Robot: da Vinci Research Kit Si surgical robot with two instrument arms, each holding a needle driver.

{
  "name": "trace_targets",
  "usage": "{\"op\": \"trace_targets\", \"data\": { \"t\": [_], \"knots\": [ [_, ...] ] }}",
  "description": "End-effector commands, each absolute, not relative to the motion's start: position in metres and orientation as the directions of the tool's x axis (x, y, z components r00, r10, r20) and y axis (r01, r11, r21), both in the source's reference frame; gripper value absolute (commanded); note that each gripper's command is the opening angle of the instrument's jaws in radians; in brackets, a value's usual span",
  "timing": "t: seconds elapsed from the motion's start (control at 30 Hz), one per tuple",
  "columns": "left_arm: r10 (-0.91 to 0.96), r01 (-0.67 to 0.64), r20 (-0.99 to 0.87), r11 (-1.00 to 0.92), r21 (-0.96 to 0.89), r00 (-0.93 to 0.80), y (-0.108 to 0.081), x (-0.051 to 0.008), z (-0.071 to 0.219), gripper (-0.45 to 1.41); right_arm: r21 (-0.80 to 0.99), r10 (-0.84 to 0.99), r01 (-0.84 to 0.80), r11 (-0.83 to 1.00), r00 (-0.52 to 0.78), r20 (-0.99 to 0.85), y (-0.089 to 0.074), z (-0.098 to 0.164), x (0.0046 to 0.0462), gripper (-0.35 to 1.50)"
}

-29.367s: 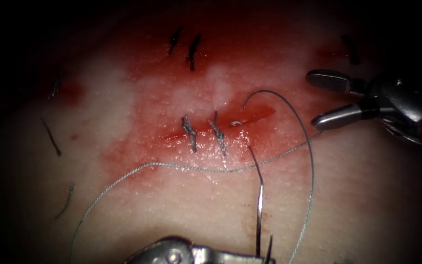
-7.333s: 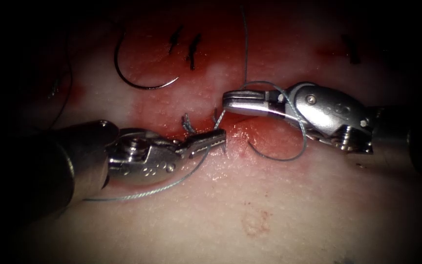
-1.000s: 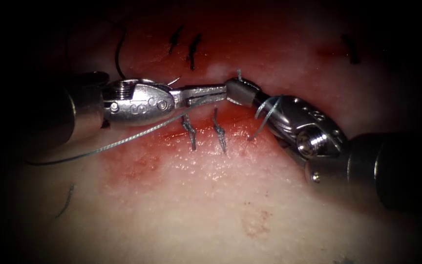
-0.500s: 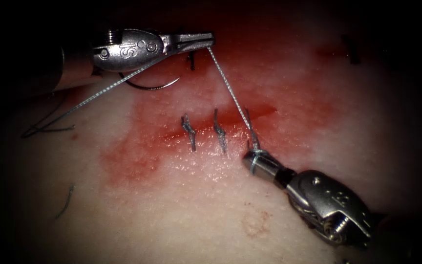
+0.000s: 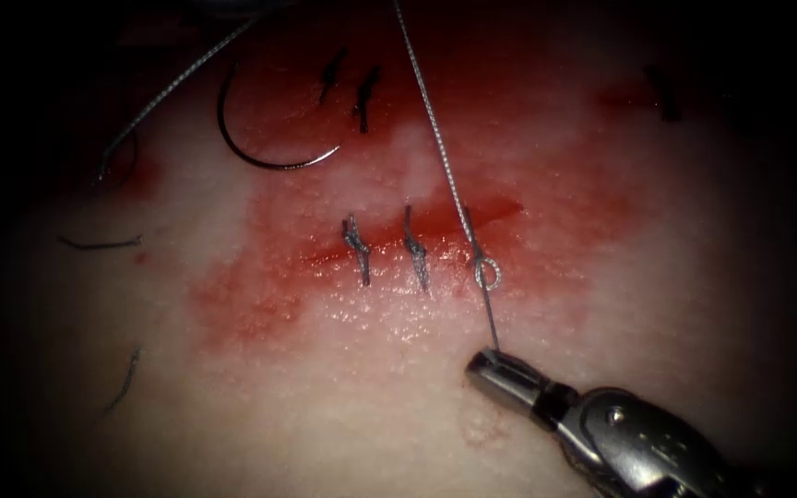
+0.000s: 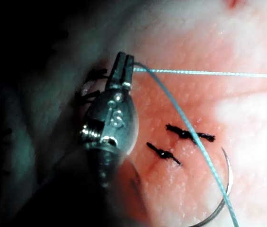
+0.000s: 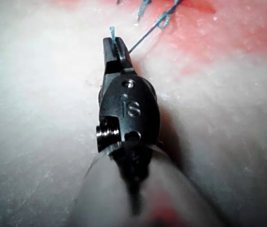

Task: Wound Closure

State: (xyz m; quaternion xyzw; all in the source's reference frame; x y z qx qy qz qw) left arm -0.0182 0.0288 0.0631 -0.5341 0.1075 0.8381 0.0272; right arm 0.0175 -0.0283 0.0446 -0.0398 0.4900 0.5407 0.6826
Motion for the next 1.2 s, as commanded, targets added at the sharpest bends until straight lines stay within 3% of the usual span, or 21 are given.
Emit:
{"op": "trace_targets", "data": {
  "t": [0.03, 0.8, 1.2],
  "knots": [
    [-0.071, -0.164, -0.901, -0.974, 0.155, -0.429, 0.0293, -0.0186, 0.0636, -0.45, 0.479, 0.7, -0.775, 0.412, -0.066, -0.711, -0.0289, 0.0452, 0.0182, -0.35],
    [-0.231, -0.206, -0.678, -0.841, 0.5, -0.698, 0.0372, -0.0196, 0.0647, -0.45, 0.46, 0.733, -0.762, 0.456, 0.029, -0.679, -0.0345, 0.0461, 0.0176, -0.35],
    [-0.213, -0.233, -0.664, -0.824, 0.516, -0.717, 0.0385, -0.0188, 0.0641, -0.45, 0.439, 0.749, -0.765, 0.471, 0.083, -0.657, -0.0385, 0.0461, 0.0177, -0.35]
  ]
}}
